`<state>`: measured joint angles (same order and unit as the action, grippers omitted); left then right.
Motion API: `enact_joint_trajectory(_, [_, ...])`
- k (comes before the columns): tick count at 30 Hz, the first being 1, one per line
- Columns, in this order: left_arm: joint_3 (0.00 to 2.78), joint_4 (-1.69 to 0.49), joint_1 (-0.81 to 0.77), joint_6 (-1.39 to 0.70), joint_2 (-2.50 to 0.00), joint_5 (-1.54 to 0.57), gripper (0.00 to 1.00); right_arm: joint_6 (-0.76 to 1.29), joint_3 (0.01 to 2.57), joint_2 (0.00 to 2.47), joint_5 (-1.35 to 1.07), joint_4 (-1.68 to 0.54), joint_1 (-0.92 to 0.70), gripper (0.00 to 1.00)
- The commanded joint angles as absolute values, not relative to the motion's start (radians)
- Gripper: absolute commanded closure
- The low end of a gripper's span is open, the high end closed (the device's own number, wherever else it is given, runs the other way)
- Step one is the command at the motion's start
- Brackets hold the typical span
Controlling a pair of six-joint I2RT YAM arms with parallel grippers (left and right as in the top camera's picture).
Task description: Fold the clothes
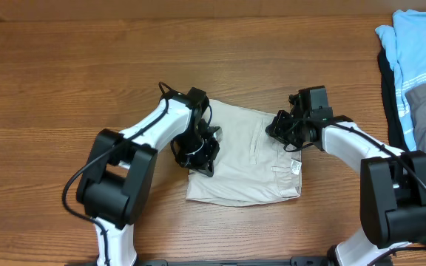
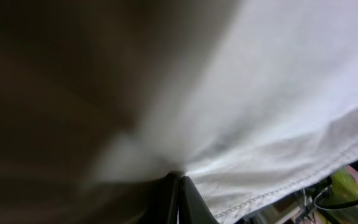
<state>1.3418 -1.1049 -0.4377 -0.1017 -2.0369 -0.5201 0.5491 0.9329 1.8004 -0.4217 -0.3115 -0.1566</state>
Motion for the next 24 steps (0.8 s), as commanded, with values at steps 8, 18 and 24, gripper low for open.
enact_joint_trajectory(8, [1.337, -1.122, -0.451, -0.166, -1.726, -0.525, 0.96, 0.442, 1.137, 1.657, -0.53, -0.738, -0.155, 0.96])
enact_joint_trajectory(18, [1.161, -0.792, -0.635, -0.335, -1.729, -0.629, 0.96, 0.445, 1.129, 1.645, -0.428, -0.805, -0.133, 0.96])
enact_joint_trajectory(24, [1.055, -0.498, -0.692, -0.517, -1.73, -0.628, 0.96, 0.445, 1.129, 1.678, -0.426, -0.707, -0.133, 0.96])
